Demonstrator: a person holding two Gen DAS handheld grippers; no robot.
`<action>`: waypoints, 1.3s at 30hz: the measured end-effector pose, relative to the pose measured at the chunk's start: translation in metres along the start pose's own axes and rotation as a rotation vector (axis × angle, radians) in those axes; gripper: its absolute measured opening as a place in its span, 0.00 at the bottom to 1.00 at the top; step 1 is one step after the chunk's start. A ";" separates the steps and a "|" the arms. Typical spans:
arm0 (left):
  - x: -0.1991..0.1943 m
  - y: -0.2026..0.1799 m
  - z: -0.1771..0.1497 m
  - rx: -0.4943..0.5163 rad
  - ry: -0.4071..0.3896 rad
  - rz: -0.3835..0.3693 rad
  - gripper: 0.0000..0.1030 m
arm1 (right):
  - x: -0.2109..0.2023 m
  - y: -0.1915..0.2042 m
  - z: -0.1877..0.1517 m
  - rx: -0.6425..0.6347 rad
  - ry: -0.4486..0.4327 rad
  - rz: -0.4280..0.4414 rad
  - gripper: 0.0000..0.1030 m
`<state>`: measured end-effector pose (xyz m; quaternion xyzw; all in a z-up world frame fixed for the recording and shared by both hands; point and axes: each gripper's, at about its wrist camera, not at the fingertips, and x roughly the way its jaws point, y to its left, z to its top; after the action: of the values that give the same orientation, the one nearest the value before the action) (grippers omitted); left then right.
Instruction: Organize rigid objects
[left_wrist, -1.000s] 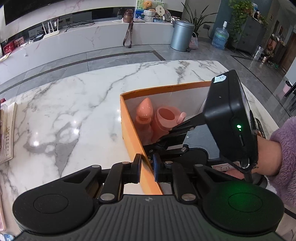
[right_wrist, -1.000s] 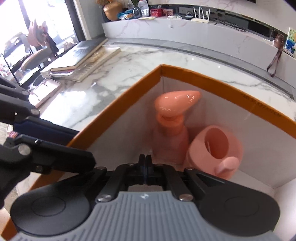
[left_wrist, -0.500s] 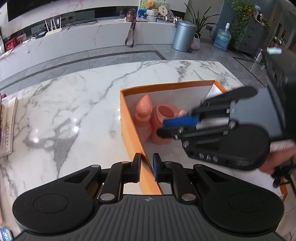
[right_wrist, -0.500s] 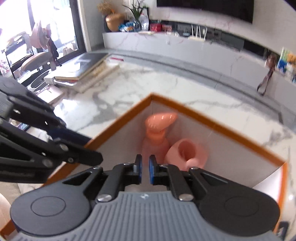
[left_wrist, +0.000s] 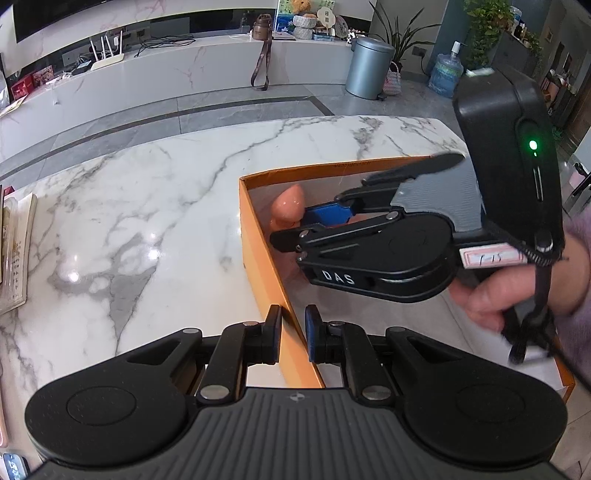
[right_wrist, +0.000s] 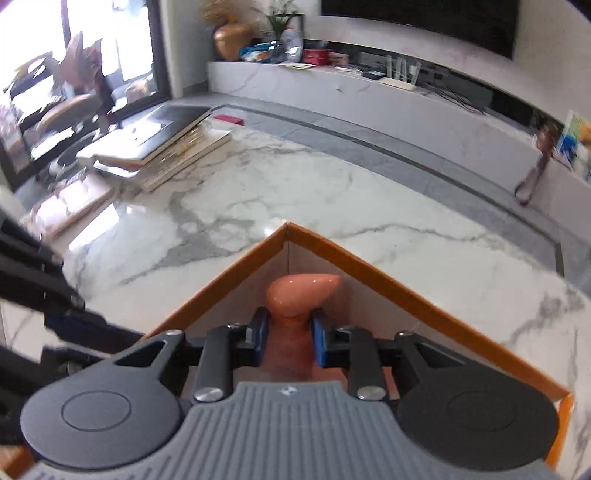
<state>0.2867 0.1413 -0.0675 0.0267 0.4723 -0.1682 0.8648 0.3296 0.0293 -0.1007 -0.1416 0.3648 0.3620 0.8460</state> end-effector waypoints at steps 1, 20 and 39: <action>0.000 0.000 0.000 0.001 -0.002 -0.001 0.14 | -0.002 0.001 -0.002 0.041 -0.014 -0.023 0.24; 0.001 0.001 -0.002 -0.012 -0.020 -0.002 0.14 | -0.026 -0.007 -0.014 0.230 -0.051 -0.020 0.45; 0.000 -0.004 -0.003 0.009 -0.012 0.029 0.14 | -0.056 -0.020 -0.047 0.040 0.072 -0.133 0.69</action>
<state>0.2832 0.1381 -0.0689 0.0364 0.4658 -0.1577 0.8700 0.2937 -0.0369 -0.0934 -0.1617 0.3917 0.2923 0.8573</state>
